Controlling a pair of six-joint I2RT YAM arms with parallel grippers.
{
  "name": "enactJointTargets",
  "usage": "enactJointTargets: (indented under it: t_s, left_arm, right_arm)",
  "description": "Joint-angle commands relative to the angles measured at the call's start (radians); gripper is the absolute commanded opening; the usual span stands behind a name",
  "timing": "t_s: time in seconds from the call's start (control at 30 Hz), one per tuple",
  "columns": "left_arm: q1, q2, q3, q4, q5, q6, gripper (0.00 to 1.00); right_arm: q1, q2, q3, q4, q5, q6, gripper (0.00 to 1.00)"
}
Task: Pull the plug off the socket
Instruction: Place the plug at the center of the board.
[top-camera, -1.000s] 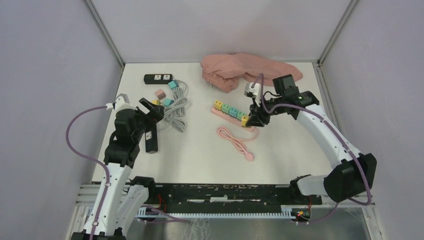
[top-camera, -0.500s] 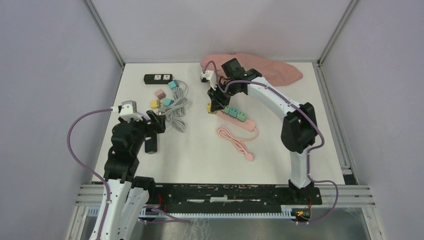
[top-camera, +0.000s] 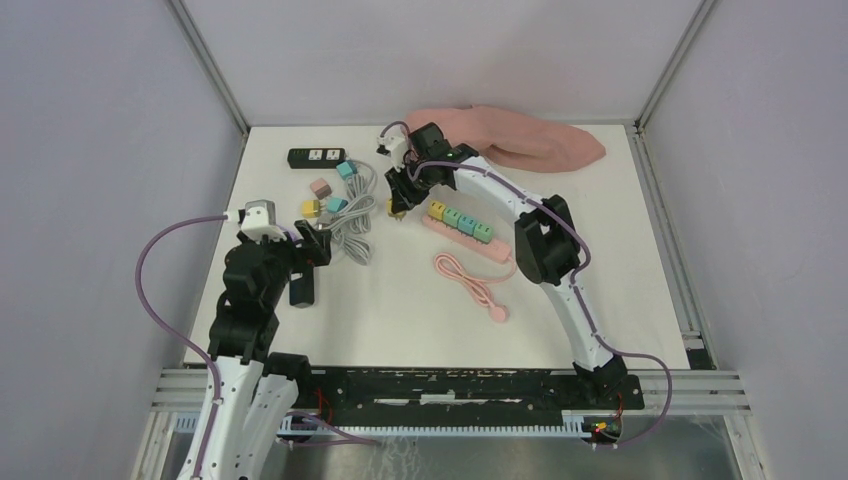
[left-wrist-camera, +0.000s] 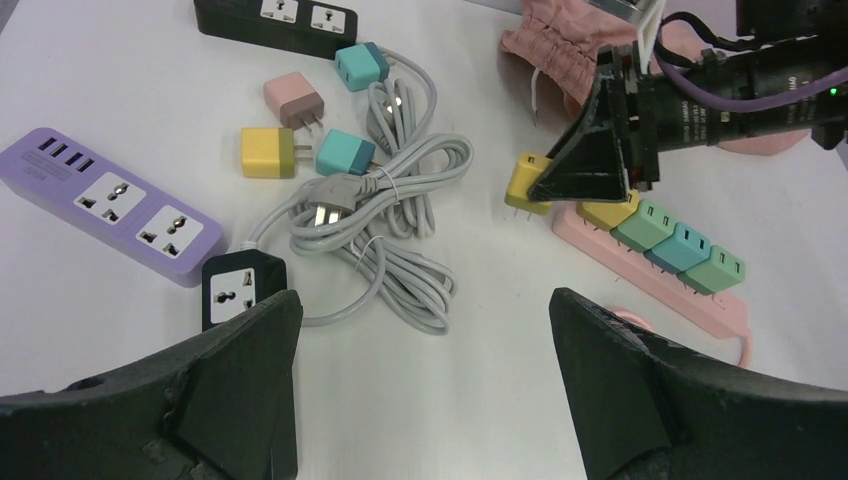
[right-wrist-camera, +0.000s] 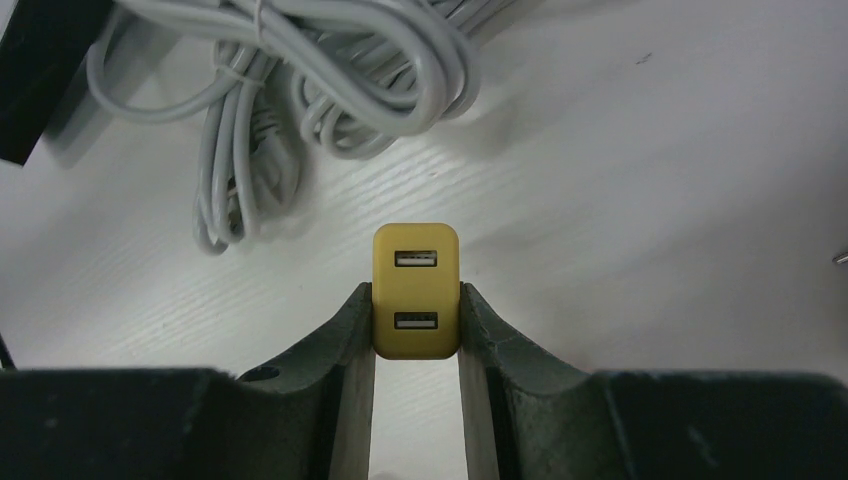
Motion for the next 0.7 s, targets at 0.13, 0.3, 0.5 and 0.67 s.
enactJointTargets:
  t_s: [0.13, 0.3, 0.5, 0.67]
  left_arm:
    - [0.006, 0.002, 0.022, 0.047, 0.013, 0.047, 1.00]
    - [0.006, 0.004, 0.024, 0.045, 0.010, 0.047, 1.00]
    - [0.008, 0.002, 0.023, 0.043, 0.004, 0.048, 1.00]
    - [0.009, -0.009, 0.025, 0.041, 0.004, 0.048, 1.00]
  right_arm:
    - [0.032, 0.134, 0.148, 0.193, 0.114, 0.303, 0.17]
    - [0.033, 0.175, 0.156, 0.256, 0.064, 0.416, 0.31]
    - [0.008, 0.125, 0.147, 0.200, 0.059, 0.355, 0.63]
    - [-0.020, 0.004, 0.092, 0.110, 0.035, 0.220, 0.69]
